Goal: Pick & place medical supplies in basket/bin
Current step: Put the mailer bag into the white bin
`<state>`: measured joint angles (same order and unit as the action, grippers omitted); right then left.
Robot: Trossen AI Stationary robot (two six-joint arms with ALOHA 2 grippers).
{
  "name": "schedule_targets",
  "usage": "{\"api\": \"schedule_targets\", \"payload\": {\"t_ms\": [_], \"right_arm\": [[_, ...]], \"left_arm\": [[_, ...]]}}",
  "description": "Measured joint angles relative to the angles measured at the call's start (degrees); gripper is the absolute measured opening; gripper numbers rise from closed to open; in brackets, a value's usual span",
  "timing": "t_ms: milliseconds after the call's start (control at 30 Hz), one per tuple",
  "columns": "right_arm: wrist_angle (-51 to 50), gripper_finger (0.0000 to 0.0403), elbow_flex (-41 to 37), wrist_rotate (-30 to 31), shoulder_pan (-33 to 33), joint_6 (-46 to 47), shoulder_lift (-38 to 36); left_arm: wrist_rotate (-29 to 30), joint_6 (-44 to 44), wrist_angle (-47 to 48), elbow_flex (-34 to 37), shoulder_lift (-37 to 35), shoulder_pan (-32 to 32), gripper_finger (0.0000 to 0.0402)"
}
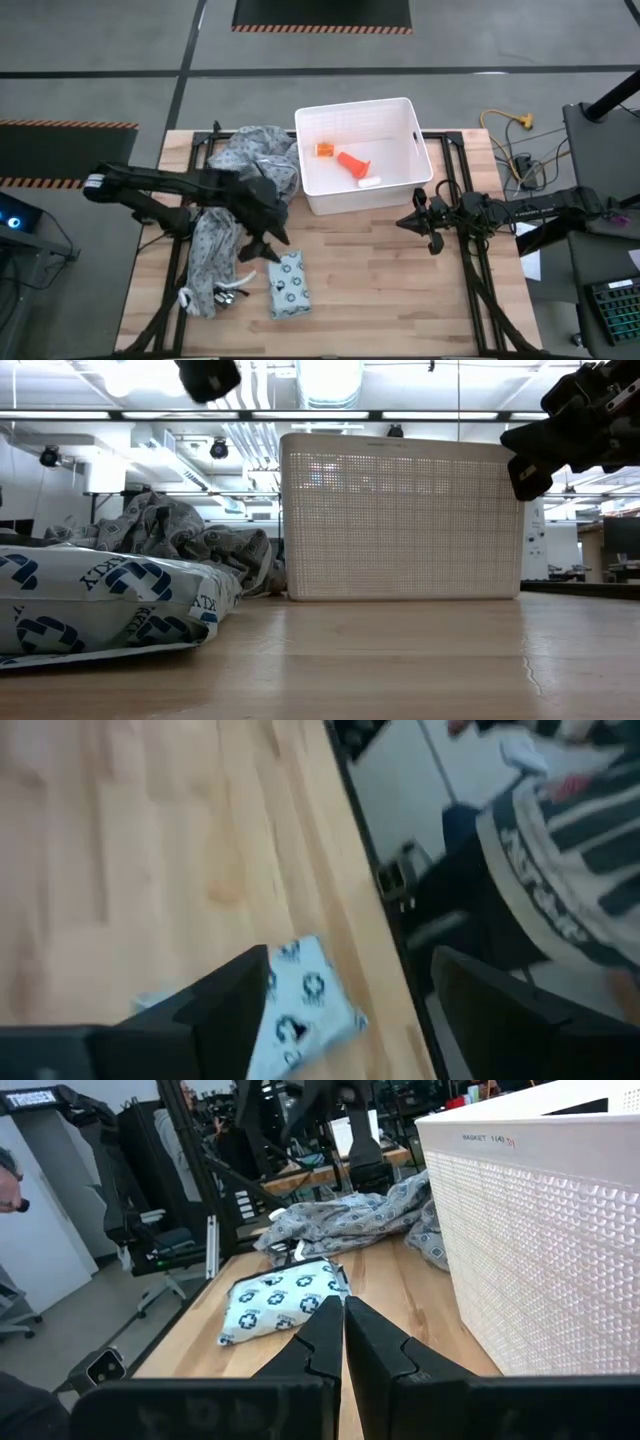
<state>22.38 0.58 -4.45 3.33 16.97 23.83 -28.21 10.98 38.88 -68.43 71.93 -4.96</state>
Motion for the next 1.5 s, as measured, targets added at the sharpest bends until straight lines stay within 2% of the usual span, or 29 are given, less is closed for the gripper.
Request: {"api": "schedule_targets", "payload": {"t_ms": [233,433,633,800,1033,1500], "right_arm": [[-3.50,0.0009,0.00,0.00,0.02,0.00,-0.04],[-4.66,0.0009,0.00,0.01,0.02,0.00,-0.01],[-4.66,0.0009,0.00,0.00,0.02,0.00,0.00],[-4.66,0.0009,0.00,0.02,0.02,-0.02,0.00],[-4.66,0.0009,0.00,0.03,0.02,-0.39,0.00],[-4.66,0.0009,0.00,0.04,0.02,-0.44,-0.02]], "left_arm": [[0.05,-3.53,0.33,4.03,6.19,-5.47,0.0283],[4.69,-2.84,0.37,4.88,12.50,-9.09,0.0283],[6.00,-4.30,0.36,4.88,16.81,-12.32,0.0283],[7.38,-10.39,0.30,4.87,18.30,-17.04,0.0280],[19.11,-19.82,0.27,4.84,18.46,-21.40,0.0269],[19.23,-26.48,-1.71,7.94,18.52,-24.13,0.0269]]}}
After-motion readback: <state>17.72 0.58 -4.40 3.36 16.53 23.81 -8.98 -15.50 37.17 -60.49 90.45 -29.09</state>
